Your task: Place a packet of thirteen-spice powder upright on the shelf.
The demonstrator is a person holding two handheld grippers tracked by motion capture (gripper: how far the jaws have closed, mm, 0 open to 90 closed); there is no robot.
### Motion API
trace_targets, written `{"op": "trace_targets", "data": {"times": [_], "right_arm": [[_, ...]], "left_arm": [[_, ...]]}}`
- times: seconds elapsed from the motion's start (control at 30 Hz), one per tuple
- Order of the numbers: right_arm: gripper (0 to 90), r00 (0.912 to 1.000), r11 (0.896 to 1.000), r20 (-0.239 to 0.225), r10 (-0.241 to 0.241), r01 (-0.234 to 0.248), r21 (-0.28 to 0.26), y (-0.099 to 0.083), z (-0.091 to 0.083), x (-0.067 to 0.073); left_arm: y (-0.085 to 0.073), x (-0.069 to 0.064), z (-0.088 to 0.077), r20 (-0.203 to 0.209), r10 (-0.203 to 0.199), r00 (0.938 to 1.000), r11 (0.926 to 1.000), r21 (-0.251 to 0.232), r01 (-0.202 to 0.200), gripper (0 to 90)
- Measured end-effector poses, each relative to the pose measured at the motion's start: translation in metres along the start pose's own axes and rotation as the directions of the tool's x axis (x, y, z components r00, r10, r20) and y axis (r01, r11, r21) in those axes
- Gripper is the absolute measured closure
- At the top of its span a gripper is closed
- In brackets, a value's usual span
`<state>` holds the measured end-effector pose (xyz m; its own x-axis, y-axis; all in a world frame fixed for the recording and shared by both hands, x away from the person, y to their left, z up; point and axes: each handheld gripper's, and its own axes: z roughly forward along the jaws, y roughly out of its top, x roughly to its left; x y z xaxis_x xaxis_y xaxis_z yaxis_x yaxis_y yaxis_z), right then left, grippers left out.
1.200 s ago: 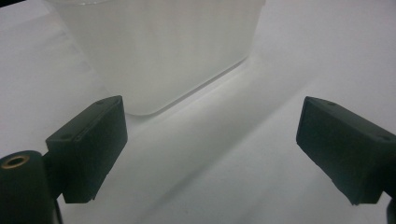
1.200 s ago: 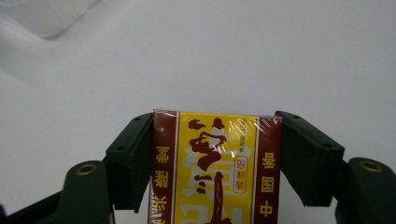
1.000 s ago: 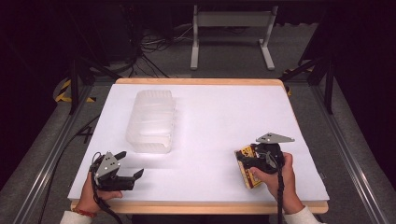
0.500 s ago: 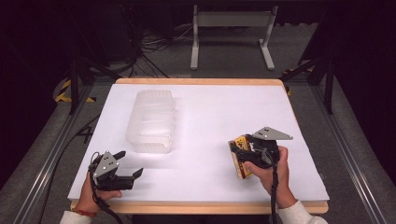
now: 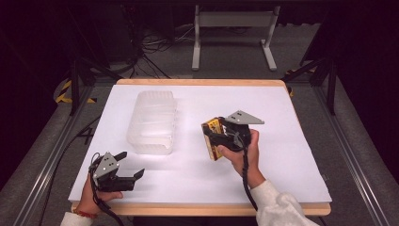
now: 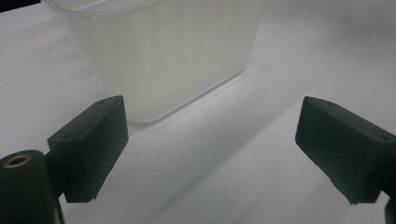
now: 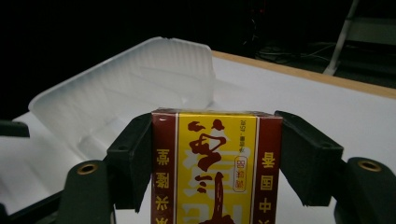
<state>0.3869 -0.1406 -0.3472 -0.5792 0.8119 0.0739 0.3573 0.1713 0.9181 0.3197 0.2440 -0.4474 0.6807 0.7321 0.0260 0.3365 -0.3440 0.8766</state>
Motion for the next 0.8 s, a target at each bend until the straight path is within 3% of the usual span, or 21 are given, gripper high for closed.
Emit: {"op": "trace_targets", "data": {"times": [0.07, 0.27, 0.33, 0.4, 0.47, 0.5, 0.7, 0.8], "right_arm": [[33.2, 1.0000, 1.000, -0.006, -0.001, 0.001, -0.012, 0.004, 0.006, 0.003], [33.2, 0.9972, 0.994, -0.006, -0.075, 0.074, -0.082, 0.027, 0.041, 0.032], [33.2, 0.9966, 0.992, -0.027, -0.078, 0.075, -0.097, 0.036, 0.055, 0.043], [33.2, 0.9955, 0.990, -0.019, -0.093, 0.090, -0.105, 0.042, 0.067, 0.051], [33.2, 0.9953, 0.990, -0.030, -0.092, 0.088, -0.109, 0.044, 0.071, 0.054], [33.2, 0.9936, 0.988, -0.039, -0.106, 0.101, -0.121, 0.051, 0.086, 0.063], [33.2, 0.9925, 0.988, -0.058, -0.108, 0.100, -0.121, 0.064, 0.112, 0.075], [33.2, 0.9940, 0.987, -0.045, -0.099, 0.093, -0.128, 0.071, 0.131, 0.083]], "left_arm": [[0.000, 0.000, 0.000, 0.002, -0.001, 1.0000, 1.0000, -0.002, 0.001, 10.1], [0.001, 0.001, -0.001, 0.008, -0.008, 0.9999, 0.9999, -0.013, 0.008, 10.1], [0.000, 0.001, -0.001, 0.009, -0.009, 0.9999, 0.9998, -0.017, 0.009, 10.1], [0.001, 0.002, -0.002, 0.009, -0.012, 0.9999, 0.9997, -0.022, 0.012, 10.1], [0.001, 0.002, -0.002, 0.012, -0.015, 0.9998, 0.9995, -0.027, 0.015, 10.1], [0.001, 0.002, -0.002, 0.014, -0.018, 0.9997, 0.9993, -0.032, 0.019, 10.1], [-0.001, 0.002, -0.001, 0.028, -0.020, 0.9994, 0.9995, -0.025, 0.021, 10.1], [-0.002, 0.003, -0.003, 0.032, -0.026, 0.9991, 0.9992, -0.028, 0.027, 10.1]]}}
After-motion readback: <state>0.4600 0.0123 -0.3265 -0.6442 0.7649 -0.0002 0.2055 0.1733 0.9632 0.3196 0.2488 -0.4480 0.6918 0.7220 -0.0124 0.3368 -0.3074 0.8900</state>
